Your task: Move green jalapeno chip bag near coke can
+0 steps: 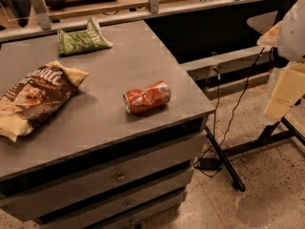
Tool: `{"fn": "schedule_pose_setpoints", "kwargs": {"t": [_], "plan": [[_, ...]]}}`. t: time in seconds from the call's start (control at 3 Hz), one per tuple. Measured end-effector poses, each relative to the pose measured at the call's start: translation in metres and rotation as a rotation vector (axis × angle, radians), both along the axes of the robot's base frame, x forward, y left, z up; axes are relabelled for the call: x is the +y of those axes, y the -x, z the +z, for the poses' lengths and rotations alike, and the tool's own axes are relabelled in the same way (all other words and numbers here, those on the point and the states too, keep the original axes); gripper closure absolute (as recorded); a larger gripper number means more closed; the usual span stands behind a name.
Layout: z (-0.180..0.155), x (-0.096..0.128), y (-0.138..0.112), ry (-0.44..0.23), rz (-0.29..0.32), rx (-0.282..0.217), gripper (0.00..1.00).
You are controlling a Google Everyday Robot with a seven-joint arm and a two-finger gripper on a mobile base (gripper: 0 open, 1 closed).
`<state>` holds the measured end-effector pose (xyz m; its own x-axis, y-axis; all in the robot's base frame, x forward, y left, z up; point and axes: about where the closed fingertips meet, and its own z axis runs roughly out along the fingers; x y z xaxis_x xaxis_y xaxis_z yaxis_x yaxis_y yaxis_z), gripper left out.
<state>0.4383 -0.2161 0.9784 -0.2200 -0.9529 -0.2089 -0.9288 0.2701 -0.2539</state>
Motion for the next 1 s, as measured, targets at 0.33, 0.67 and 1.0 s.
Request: {"fn": "schedule_pose_setpoints", "kwargs": {"t": [0.33,0.67,1.0], "plan": [[0.001,0.0,-0.001,-0.007,-0.001,-0.003,0.0],[0.011,0.007,-0.013,-0.111,-0.012,-0.05,0.0],[0.028,0.004,-0.052,-0.299,-0.048,-0.153,0.0]]}}
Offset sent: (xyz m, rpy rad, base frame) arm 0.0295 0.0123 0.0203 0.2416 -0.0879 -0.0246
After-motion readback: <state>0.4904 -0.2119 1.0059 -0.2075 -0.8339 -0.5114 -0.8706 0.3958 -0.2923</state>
